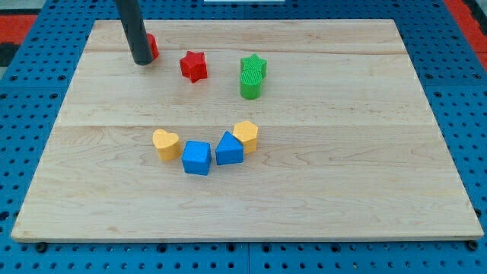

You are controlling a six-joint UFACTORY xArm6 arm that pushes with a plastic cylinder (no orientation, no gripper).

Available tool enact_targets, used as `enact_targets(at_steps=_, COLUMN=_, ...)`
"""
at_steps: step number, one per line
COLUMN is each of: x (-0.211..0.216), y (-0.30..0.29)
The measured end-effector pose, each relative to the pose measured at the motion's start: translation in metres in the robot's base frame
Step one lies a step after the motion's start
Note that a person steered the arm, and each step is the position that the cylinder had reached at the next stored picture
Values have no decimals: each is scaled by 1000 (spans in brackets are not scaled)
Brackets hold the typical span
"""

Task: Slide the red circle diagonally top left to the red star

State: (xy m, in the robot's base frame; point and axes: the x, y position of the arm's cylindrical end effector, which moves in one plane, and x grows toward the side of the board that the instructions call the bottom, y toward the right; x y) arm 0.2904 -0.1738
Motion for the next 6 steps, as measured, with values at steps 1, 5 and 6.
enact_targets(at_steps=1, x=-9, y=-7)
enact_targets(at_steps=5, x=-93, y=49)
enact_targets(at_steps=6, x=-73, y=46)
